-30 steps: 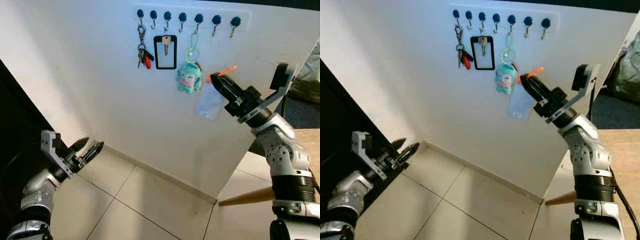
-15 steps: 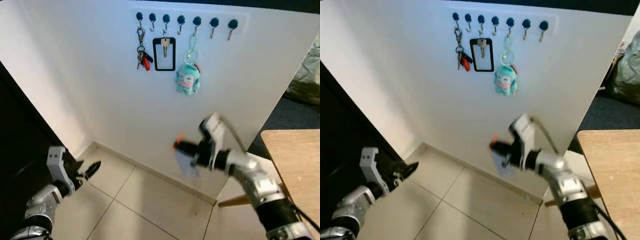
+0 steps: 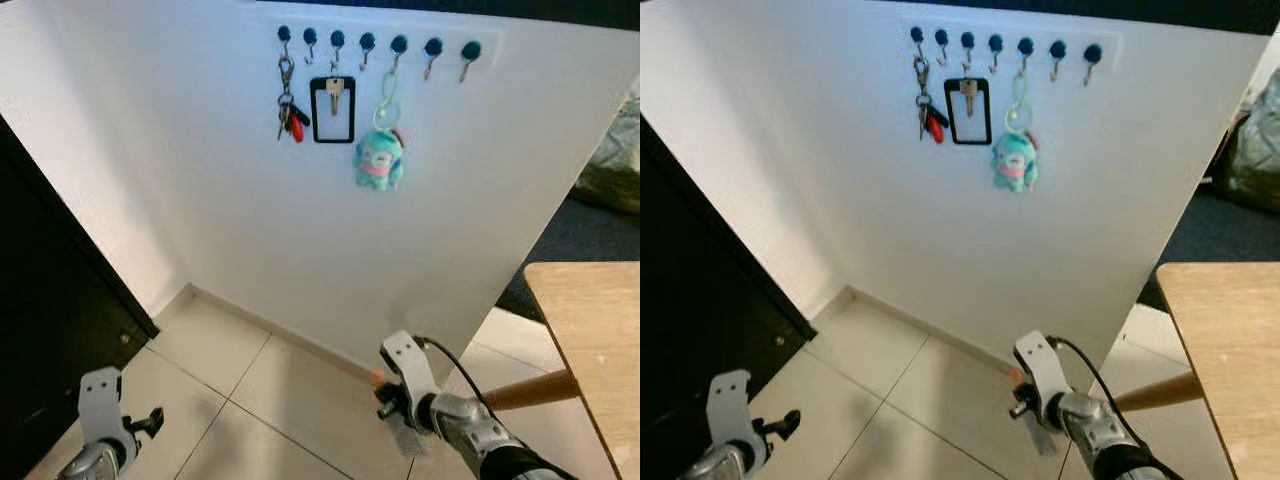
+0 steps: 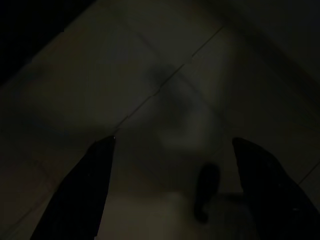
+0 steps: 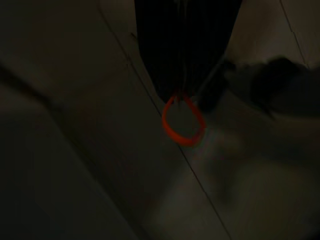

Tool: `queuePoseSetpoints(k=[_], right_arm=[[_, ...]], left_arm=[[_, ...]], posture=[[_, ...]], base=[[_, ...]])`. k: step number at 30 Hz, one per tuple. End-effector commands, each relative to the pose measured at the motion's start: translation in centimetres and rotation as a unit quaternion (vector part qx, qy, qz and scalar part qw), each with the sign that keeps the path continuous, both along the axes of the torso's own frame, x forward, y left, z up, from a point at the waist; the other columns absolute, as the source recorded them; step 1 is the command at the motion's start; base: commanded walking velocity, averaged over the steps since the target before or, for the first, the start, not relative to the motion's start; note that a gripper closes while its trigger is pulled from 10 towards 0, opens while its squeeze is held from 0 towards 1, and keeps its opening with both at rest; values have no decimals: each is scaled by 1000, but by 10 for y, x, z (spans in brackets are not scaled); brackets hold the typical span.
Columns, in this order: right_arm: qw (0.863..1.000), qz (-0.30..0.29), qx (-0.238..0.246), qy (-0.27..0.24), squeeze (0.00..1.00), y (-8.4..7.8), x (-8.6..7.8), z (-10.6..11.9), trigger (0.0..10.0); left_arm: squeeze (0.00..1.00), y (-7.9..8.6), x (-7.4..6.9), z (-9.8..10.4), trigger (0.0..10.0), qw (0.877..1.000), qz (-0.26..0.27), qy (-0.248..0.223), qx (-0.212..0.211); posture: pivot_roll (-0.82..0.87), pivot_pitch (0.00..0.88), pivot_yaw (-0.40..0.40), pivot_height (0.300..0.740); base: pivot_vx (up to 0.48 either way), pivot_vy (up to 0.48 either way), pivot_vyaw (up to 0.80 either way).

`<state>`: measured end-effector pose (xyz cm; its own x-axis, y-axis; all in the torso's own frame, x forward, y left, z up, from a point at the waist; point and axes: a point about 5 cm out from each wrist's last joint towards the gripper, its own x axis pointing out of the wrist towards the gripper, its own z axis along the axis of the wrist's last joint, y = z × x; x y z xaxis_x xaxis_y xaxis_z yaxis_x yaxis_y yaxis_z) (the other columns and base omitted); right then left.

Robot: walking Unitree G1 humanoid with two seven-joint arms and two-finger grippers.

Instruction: Hang keys on a hook

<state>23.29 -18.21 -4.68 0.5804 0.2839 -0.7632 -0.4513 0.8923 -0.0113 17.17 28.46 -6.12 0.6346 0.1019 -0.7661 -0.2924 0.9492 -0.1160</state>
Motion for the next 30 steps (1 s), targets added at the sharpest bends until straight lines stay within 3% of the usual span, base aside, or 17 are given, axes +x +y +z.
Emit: queuePoseSetpoints(k=[1,4,5,7,11,30], right_arm=[[999,-38,-24,29,0,-9,-20,-15,10000],[990,-114,-49,65,0,-26,-45,-30,10000],[990,-114,-49,65,0,-26,-45,-30,10000],[985,-126,-74,90,0,-33,-64,-38,10000],[980,-135,-86,115,0,-36,-83,-46,10000],[981,-133,-89,113,0,-31,-85,-48,10000]], left_arm=[[0,-9,-18,-12,10000,999,14,36,-17],[0,-19,-30,-21,10000,998,11,59,-29],[0,-19,-30,-21,10000,998,11,59,-29],[0,-26,-37,-26,10000,997,13,72,-36],[0,-33,-42,-30,10000,996,15,80,-46],[0,-33,-40,-29,10000,996,1,81,-39]], posture=[[-106,45,79,740],[-106,45,79,740],[-106,45,79,740],[-108,38,82,740],[-112,34,84,740],[-104,27,86,740]], base=[[0,0,0],[0,0,0],[0,0,0],[148,0,0],[318,0,0],[320,0,0]])
